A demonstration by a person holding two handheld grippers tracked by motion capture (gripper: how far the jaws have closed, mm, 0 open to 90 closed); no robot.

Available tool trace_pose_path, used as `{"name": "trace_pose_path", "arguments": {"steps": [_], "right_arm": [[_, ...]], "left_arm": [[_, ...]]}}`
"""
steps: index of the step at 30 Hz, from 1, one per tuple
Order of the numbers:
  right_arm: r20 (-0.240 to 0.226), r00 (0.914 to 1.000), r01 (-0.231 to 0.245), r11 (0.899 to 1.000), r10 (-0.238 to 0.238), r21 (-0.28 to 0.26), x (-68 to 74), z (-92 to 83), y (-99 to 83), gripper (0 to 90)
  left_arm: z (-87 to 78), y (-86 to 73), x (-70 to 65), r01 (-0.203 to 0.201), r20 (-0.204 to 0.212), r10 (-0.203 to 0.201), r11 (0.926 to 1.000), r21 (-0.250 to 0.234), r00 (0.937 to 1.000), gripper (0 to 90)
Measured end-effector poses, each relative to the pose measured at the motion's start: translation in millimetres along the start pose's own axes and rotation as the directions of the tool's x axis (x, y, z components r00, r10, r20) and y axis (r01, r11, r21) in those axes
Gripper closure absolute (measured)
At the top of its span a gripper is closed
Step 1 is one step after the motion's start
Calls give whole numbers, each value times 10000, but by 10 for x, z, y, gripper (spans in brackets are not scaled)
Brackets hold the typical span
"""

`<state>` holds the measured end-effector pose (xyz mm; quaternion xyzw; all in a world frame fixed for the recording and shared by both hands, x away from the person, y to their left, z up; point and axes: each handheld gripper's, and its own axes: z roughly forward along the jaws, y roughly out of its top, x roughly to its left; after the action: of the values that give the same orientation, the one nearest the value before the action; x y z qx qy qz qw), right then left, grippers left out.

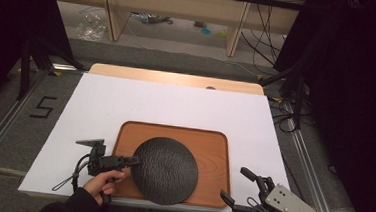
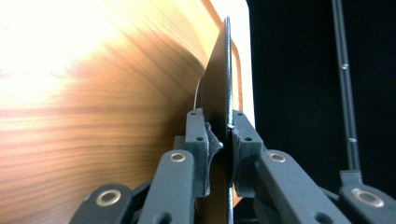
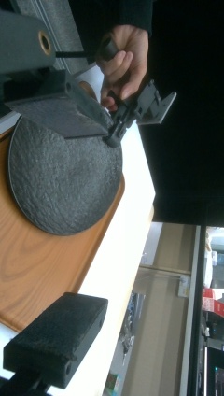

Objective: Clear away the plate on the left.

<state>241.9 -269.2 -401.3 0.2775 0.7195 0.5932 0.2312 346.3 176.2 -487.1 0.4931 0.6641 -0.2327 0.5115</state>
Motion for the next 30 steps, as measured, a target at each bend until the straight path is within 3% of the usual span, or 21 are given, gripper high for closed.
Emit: {"name": "trace_pose_path", "arguments": {"steps": [2,4,5,6,8,13,16,18,19,21,24,25,30], "right_arm": [[7,10000,-7,10000,7,27,-2,-1,-1,158],[-21,10000,-3,10000,3,14,-1,0,-1,158],[-21,10000,-3,10000,3,14,-1,0,-1,158],[-20,10000,-10,10000,10,8,2,1,0,158],[44,10000,47,10000,-47,-6,4,-3,2,158],[-102,9999,46,9999,-47,-103,1,12,-5,158],[-102,9999,64,10000,-64,12,0,6,-3,158],[-127,9999,-96,9999,97,79,13,7,-4,160],[-143,9999,24,10000,-24,23,6,12,-4,160],[-159,9998,-124,9999,125,48,16,11,-7,160],[-66,9999,82,9999,-81,77,6,11,-5,159],[-71,10000,70,9999,-70,73,7,9,-3,159],[-75,10000,55,10000,-55,14,5,11,-4,160]], "left_arm": [[1,-5,-25,-526,-309,525,9986,-2,9981,816],[2,-5,-10,-1357,-753,1376,9903,301,9876,858],[12,-17,0,-1365,-860,1385,9902,284,9866,858],[10,-24,18,-1072,-882,1095,9938,308,9901,858],[15,-24,37,-1220,-729,1256,9912,514,9894,856],[53,-57,-2,-1783,-986,1866,9801,867,9775,831],[83,-67,1,-1886,-1149,1994,9771,985,9731,822],[99,-74,-11,-1805,-1289,1919,9790,948,9729,817],[95,-70,-4,-1899,-1169,2035,9747,1178,9721,815],[116,-86,-13,-1824,-1305,1955,9775,1061,9720,809],[139,-93,-11,-2034,-1273,2204,9699,1340,9671,802],[153,-100,-18,-1972,-1337,2142,9717,1298,9676,798],[179,-121,-17,-2154,-1388,2373,9640,1556,9615,785]]}}
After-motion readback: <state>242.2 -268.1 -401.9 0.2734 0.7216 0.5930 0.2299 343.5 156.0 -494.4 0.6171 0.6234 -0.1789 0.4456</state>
